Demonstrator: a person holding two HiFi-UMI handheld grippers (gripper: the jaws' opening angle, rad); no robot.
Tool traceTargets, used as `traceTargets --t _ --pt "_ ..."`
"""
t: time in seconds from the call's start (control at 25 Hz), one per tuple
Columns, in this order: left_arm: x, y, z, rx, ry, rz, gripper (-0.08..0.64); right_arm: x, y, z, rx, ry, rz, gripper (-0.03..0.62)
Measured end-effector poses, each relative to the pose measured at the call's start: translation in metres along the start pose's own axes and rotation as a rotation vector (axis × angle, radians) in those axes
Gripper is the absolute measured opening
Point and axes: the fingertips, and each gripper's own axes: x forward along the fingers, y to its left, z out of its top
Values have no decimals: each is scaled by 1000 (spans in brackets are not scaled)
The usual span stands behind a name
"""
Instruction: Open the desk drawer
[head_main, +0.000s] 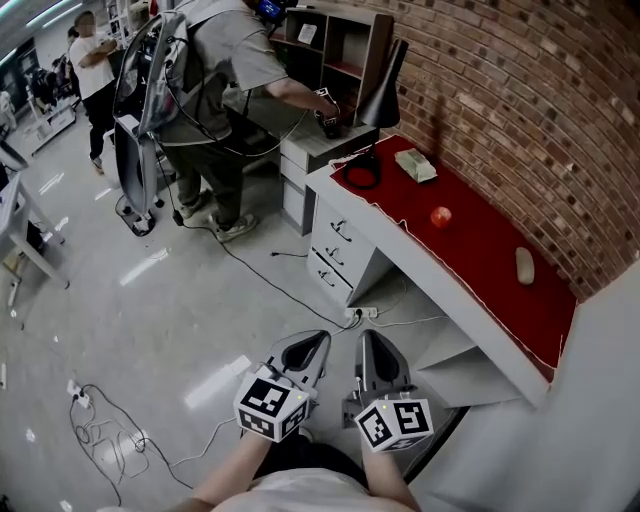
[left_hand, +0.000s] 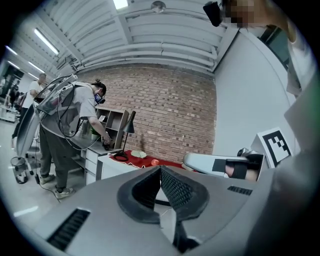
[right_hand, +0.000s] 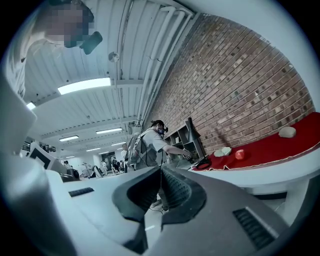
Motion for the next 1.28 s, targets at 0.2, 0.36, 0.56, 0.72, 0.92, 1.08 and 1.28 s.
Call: traceTargets --t 0.2,0.36,0.56,0.72,0.92,1.08,1.28 --pt "29 24 1 -16 6 -3 9 31 -14 -4 -6 15 -8 18" --pt "52 47 10 -21 15 -11 9 63 -24 -1 -9 23 -15 18" --pt "85 78 25 -28 23 -21 9 108 -36 6 -12 25 -24 18" --pt "114 104 35 -28 36 -32 9 144 -51 10 -10 31 -47 18" --pt "149 142 50 -37 46 -42 9 192 -67 17 -17 31 -65 18" --pt "177 167 62 -38 57 -54 9 228 -80 23 -14 32 -84 18" --pt "206 194 74 -23 67 -75 9 267 -95 24 -23 49 -111 18"
